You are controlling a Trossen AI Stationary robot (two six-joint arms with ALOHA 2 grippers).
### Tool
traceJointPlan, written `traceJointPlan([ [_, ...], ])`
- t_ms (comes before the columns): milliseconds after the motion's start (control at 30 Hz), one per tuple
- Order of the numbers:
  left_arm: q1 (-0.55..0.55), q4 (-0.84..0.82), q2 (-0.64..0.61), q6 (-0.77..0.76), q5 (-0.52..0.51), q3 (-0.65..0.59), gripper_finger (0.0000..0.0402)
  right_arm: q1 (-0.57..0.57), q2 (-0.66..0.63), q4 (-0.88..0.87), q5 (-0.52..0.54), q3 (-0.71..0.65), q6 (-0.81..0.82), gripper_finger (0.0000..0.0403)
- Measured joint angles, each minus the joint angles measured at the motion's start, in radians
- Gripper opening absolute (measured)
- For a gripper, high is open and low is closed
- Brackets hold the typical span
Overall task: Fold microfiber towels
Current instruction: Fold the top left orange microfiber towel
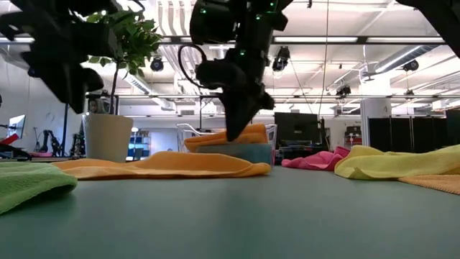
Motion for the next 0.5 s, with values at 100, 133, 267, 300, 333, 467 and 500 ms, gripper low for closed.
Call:
traceJointPlan([
  [100, -0.045, 0.044, 0.004, -0.065, 0.061, -0.027, 0.016, -0.025, 0.0, 0.065, -0.069, 0.0, -0.071, 0.0009],
  [133, -0.06, 0.063, 0.006, -0.1, 0.078, -0.037, 0.016, -0.034, 0.0, 0.085, -0.099, 0.0, -0.091, 0.0009],
  [267, -0.127, 0.166, 0.01, -0.268, 0.157, -0.102, 0.016, -0.058, 0.0, 0.128, -0.173, -0.009, -0.158, 0.0008],
  [300, -0.147, 0.194, 0.01, -0.31, 0.172, -0.119, 0.016, -0.062, 0.003, 0.131, -0.174, -0.011, -0.177, 0.0008],
  [333, -0.168, 0.229, 0.011, -0.355, 0.182, -0.135, 0.016, -0.065, 0.006, 0.13, -0.175, -0.011, -0.195, 0.0008],
  [467, -0.262, 0.331, 0.016, -0.513, 0.186, -0.188, 0.016, -0.071, 0.043, 0.126, -0.216, -0.015, -0.267, 0.0008],
  [500, -0.284, 0.362, 0.022, -0.549, 0.186, -0.198, 0.016, -0.073, 0.057, 0.124, -0.224, -0.015, -0.284, 0.0008],
])
